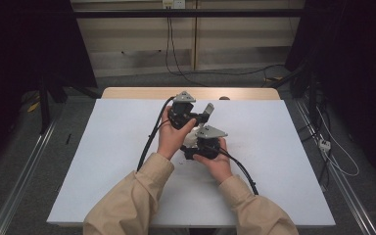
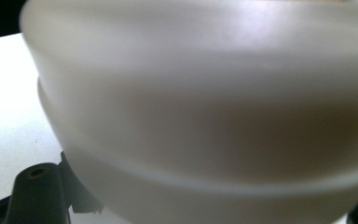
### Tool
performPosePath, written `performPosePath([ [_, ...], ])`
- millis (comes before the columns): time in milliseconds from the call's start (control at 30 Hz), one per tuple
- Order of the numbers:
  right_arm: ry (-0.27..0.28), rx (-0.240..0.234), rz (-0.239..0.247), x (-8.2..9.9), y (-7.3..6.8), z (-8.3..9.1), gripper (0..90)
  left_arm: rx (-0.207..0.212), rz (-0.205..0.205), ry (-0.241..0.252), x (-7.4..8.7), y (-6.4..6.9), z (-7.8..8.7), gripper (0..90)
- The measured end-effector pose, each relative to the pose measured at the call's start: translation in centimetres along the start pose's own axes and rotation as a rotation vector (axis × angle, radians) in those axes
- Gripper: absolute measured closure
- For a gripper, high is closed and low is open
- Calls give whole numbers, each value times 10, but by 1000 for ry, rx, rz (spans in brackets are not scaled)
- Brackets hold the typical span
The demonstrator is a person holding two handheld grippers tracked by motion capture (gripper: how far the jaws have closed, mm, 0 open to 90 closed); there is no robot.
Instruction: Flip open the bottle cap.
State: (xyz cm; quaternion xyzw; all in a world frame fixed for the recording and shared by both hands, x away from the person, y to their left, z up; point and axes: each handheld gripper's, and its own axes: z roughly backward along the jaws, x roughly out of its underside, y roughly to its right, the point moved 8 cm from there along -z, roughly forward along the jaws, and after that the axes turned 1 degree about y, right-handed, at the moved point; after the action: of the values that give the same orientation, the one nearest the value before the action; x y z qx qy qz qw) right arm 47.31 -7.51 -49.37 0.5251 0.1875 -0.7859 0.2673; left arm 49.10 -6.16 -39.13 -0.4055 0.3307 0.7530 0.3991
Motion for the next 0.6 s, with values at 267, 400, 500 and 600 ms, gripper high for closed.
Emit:
performPosePath([
  [267,-1,0,0,0,0,0,187,6,-1,-8,0,0,-1,900],
  [400,0,-1,-1,0,0,0,187,-3,1,-5,-1,-2,1,900],
  [500,-1,-3,0,0,0,0,186,-29,0,-3,-1,-7,4,872],
  [600,-3,0,7,0,0,0,186,-30,1,-11,1,-10,3,874],
])
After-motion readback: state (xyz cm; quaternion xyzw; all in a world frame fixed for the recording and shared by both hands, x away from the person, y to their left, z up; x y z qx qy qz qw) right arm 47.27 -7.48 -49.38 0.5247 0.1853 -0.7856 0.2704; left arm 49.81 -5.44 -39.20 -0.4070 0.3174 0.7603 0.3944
